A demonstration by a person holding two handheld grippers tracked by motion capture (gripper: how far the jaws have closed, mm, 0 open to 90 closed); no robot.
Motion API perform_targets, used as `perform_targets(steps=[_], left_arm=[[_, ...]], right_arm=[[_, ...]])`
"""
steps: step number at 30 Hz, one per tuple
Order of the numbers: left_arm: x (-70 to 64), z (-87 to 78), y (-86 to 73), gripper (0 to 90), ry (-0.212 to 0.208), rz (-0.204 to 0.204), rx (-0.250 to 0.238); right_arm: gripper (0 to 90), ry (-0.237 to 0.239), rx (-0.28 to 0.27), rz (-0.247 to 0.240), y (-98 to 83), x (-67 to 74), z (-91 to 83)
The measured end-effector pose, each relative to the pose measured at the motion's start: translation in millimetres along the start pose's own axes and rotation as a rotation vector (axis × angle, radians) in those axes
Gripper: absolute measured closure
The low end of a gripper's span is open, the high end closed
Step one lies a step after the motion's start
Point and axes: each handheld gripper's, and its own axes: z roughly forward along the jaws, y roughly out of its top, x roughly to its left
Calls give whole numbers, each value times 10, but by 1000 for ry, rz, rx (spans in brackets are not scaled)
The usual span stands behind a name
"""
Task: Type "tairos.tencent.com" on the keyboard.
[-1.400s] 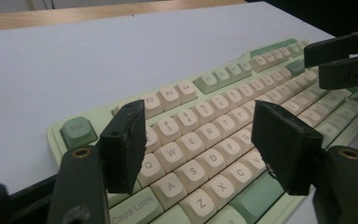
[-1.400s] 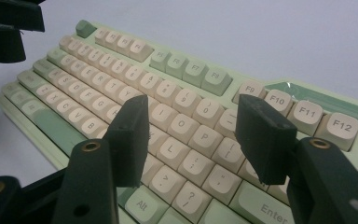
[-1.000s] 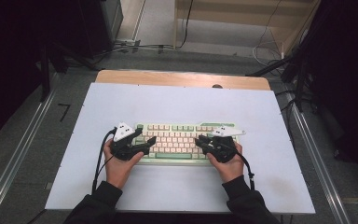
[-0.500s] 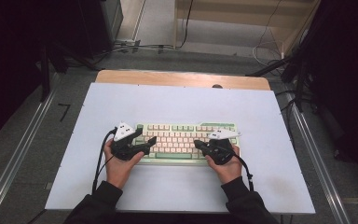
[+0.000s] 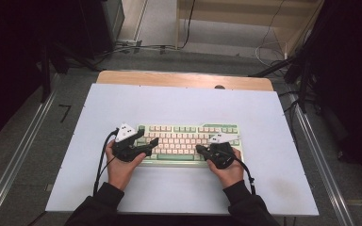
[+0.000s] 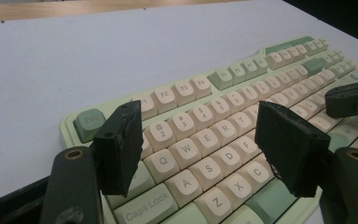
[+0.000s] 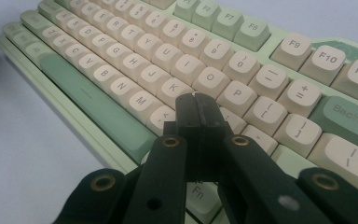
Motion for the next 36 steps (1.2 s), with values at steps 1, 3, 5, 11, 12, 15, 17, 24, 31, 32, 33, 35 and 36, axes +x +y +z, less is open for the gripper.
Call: perform_targets(steps=[1, 3, 5, 11, 12, 15, 17, 24, 31, 32, 33, 35, 36], left_arm=[[0, 0, 0, 334, 0, 0, 1], [-1, -2, 0, 334, -1, -1, 0], [-2, -1, 0, 334, 0, 0, 0], [-9, -1, 0, 334, -7, 2, 0], [-12, 0, -1, 334, -7, 1, 0], [-17, 0, -4, 334, -7, 3, 3], [-19, -7, -2, 334, -9, 4, 2], [-24, -23, -4, 334, -8, 3, 3], [-32, -29, -9, 334, -11, 5, 5], [-33, -29, -10, 334, -12, 4, 6], [-33, -30, -11, 336, -14, 4, 6], [-35, -28, -15, 340, -15, 5, 7], [-37, -28, -17, 344, -15, 5, 7]], right_arm=[[876, 0, 0, 1, -3, -1, 1], [876, -1, 1, -4, -9, -4, 8], [876, -4, 8, -8, -22, 4, 25], [875, 2, -14, 5, 7, -22, -20], [873, 1, -24, 6, 15, -23, -35], [814, 8, -46, 15, 34, -25, -66], [746, 10, -58, 22, 41, -30, -71], [594, 0, -91, 39, 60, -52, -84], [455, -24, -102, 63, 74, -77, -82], [455, -25, -103, 64, 76, -82, -82], [454, -25, -103, 65, 78, -86, -83], [452, -26, -105, 70, 82, -88, -84], [451, -25, -104, 69, 85, -90, -84]])
